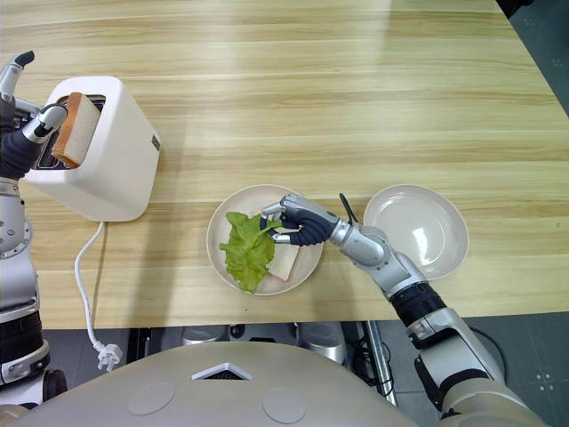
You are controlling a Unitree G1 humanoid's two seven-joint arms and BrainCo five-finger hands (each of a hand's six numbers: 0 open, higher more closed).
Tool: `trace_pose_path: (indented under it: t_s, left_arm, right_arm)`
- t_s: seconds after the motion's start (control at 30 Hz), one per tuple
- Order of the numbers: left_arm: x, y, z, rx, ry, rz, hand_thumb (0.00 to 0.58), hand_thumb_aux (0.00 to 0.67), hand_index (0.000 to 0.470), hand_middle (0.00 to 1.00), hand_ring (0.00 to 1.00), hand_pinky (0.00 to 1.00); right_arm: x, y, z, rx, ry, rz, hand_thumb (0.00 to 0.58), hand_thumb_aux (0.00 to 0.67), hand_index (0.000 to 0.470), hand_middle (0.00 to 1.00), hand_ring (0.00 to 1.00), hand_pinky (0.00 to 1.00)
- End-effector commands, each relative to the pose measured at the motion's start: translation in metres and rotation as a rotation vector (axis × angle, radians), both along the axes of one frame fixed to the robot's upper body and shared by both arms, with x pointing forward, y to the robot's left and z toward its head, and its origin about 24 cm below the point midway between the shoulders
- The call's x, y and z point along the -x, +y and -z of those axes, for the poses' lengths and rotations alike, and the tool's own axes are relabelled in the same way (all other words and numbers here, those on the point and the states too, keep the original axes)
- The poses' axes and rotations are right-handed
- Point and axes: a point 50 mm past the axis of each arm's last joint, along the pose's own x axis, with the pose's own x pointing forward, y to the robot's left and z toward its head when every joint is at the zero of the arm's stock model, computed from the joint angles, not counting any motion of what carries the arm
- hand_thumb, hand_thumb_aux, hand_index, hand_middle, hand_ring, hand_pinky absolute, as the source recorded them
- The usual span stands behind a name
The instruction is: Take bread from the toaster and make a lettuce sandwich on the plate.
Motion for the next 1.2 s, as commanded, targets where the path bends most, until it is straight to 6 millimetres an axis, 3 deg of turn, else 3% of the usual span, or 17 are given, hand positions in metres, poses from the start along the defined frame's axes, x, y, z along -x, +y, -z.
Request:
trace_pose_path:
  t_s: [0.03,0.63,1.2]
  left_arm:
    - [-0.002,0.003,0.008,0.002,0.031,-0.016,0.0,0.0,0.0,1.0,1.0,1.0]
    - [0.003,0.03,0.012,-0.163,0.068,-0.242,0.0,0.0,0.0,1.0,1.0,1.0]
    - [0.006,0.027,0.021,-0.215,0.155,-0.244,0.0,0.0,0.0,1.0,1.0,1.0]
  right_arm:
    - [-0.006,-0.008,0.01,0.088,-0.002,0.029,0.58,0.67,0.46,1.0,1.0,1.0]
    - [-0.015,-0.019,0.007,0.126,-0.048,0.082,0.58,0.67,0.46,1.0,1.0,1.0]
    - [0.002,-0.036,0.009,0.168,-0.021,0.122,0.58,0.67,0.46,1.0,1.0,1.0]
